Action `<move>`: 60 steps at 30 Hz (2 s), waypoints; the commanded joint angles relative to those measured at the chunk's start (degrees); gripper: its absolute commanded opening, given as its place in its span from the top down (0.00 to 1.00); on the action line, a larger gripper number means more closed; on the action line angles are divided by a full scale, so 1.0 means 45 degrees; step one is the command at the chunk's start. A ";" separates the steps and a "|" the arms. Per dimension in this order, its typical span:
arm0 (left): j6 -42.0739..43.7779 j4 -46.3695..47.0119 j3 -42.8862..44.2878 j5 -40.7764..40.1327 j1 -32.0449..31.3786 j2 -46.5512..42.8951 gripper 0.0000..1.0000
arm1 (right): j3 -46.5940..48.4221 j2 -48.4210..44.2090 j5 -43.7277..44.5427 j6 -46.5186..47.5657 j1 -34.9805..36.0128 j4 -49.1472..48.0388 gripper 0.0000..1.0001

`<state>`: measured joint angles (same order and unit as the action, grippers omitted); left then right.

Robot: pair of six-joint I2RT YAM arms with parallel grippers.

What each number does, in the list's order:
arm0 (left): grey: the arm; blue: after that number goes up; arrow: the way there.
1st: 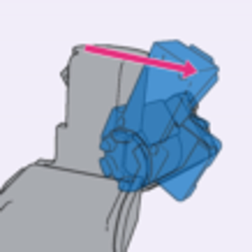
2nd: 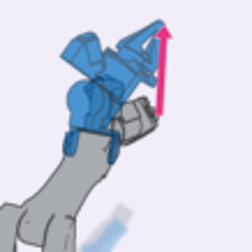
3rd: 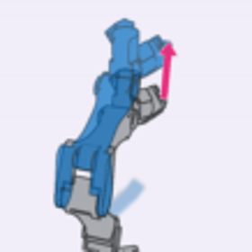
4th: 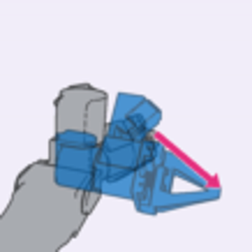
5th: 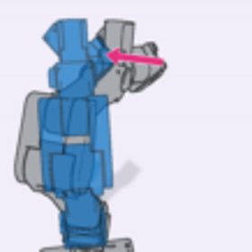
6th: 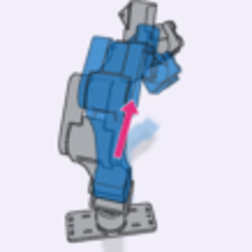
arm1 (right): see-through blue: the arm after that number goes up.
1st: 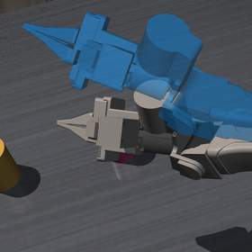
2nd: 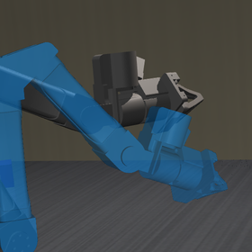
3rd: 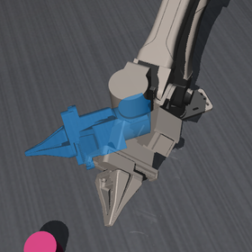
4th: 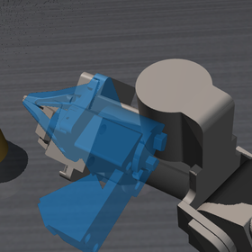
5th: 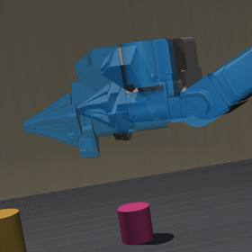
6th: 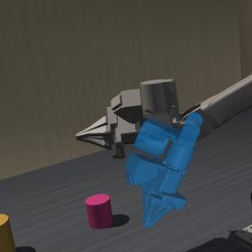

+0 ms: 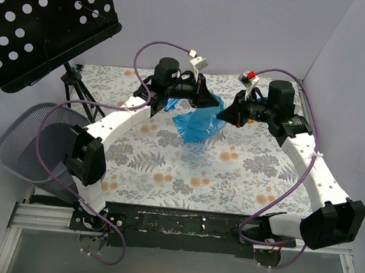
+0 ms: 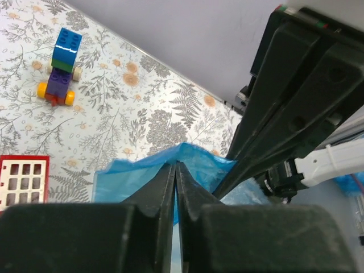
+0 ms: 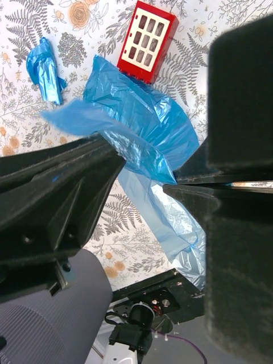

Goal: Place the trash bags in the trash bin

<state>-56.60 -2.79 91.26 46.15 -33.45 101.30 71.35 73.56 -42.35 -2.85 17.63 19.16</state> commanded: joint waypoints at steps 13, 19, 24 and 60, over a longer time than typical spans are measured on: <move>-0.0058 0.0287 -0.0358 0.0174 0.0110 -0.1026 1.00 | -0.0504 -0.0468 -0.0238 -0.0460 -0.0656 -0.0410 0.99; -0.0841 0.0991 -0.0516 0.0252 0.0090 -0.0792 0.53 | -0.0427 -0.0370 -0.0335 -0.0479 -0.0656 -0.0449 0.99; -0.0859 0.1029 0.0011 0.0271 0.0090 -0.0343 0.53 | -0.0290 -0.0312 -0.0374 -0.0402 -0.0656 -0.0371 0.99; 0.0800 -0.0240 0.1087 -0.0373 -0.0671 0.0537 0.75 | -0.0114 -0.0155 0.0114 -0.0851 -0.0636 -0.0722 0.99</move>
<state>-54.98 -2.74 95.09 45.01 -36.25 103.83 69.10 72.79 -42.09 -6.13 14.74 18.55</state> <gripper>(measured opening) 0.300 0.022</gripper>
